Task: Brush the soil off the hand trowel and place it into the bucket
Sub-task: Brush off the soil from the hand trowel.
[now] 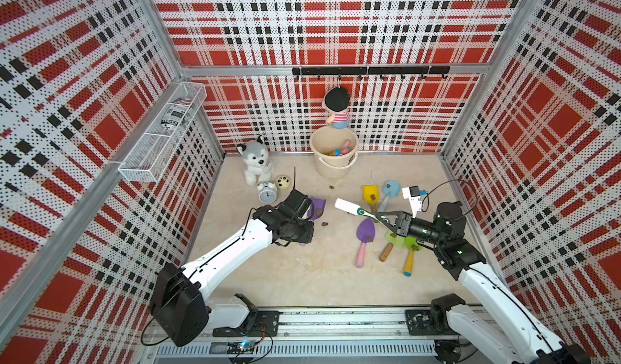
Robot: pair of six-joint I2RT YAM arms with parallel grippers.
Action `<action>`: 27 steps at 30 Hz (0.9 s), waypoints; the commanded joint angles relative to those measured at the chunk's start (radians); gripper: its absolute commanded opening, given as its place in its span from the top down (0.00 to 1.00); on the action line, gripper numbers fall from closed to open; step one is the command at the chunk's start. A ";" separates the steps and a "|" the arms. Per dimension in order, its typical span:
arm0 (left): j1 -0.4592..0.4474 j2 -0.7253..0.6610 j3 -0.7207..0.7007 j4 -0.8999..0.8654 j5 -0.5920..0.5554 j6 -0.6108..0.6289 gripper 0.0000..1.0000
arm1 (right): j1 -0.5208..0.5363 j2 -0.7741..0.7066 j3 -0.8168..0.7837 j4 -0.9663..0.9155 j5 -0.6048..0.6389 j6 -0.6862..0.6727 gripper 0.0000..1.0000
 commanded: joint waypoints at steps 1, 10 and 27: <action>0.000 -0.009 0.038 -0.038 0.020 0.067 1.00 | 0.077 0.057 -0.016 0.208 -0.021 0.059 1.00; -0.034 -0.009 0.049 -0.036 0.042 0.066 1.00 | 0.164 0.264 -0.040 0.399 0.047 0.123 1.00; -0.054 -0.012 0.048 -0.026 0.041 0.059 1.00 | 0.128 0.262 -0.056 0.231 0.251 0.030 1.00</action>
